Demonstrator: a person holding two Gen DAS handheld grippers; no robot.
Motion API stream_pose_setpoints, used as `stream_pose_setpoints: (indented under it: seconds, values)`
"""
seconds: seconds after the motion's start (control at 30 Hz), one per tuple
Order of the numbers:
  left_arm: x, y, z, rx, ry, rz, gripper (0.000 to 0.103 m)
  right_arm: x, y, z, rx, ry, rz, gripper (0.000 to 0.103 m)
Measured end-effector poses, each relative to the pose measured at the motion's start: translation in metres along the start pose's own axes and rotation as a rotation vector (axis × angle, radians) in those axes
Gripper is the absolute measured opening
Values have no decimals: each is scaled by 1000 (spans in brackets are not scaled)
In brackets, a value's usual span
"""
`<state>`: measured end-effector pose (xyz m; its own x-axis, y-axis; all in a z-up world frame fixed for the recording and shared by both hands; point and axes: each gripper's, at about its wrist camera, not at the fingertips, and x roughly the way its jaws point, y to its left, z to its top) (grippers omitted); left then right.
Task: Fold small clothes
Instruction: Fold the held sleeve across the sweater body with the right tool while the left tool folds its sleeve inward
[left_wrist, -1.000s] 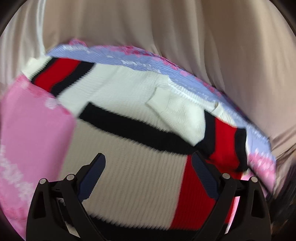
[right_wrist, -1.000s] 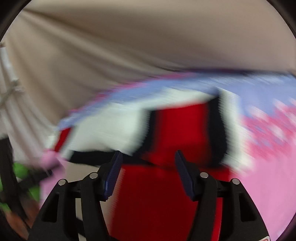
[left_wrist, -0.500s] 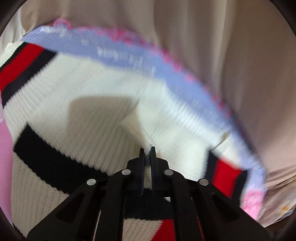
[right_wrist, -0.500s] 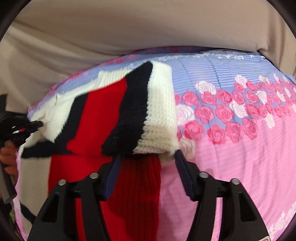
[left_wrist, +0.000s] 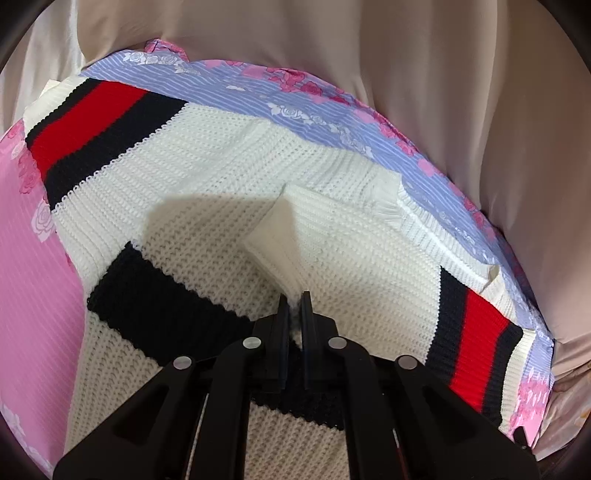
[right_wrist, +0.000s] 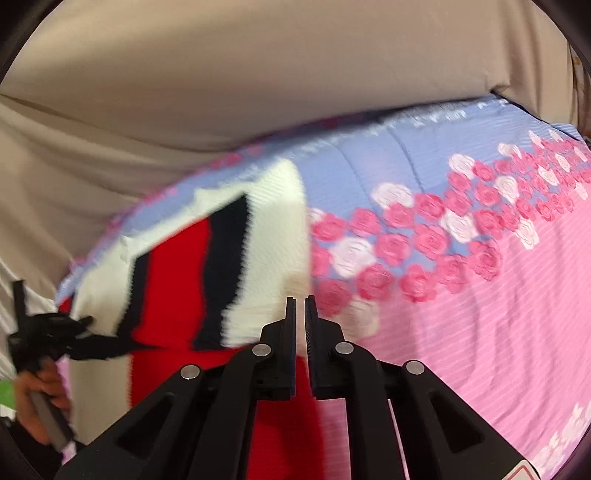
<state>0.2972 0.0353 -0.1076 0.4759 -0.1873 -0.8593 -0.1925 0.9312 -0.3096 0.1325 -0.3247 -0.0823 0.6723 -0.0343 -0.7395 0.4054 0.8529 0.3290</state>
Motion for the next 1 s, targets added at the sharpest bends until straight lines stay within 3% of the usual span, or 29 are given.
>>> stream_pose_setpoints:
  seconds: [0.1,0.13,0.17,0.4,0.5,0.6,0.77,0.9,1.0]
  values:
    - [-1,2,0,18,2,16,5,15,22,-2,-81,38,1,6]
    - [-2,3,0,20,6,20,5,33,26,-4,-113,92,-32,0]
    - [-2,4,0,18,9,21,5,48,21,-7,-123,130,-53,0]
    - [0,4,-2,43,14,29,6,20,47,8,-147,51,-35,0]
    - [-2,6,-3,34,17,23,7,59,42,-7,-205,164,-136,0]
    - [-12,23,1,-31,25,-53,8,40,53,-2,-224,131,-140,0]
    - [-47,95,22,-179,-52,-61,12,-4,85,-23,-254,109,-64,8]
    - [-62,193,68,-321,-132,86,36,-21,103,-69,-295,172,-26,11]
    - [-61,267,109,-438,-167,177,36,-28,119,-102,-314,224,-17,18]
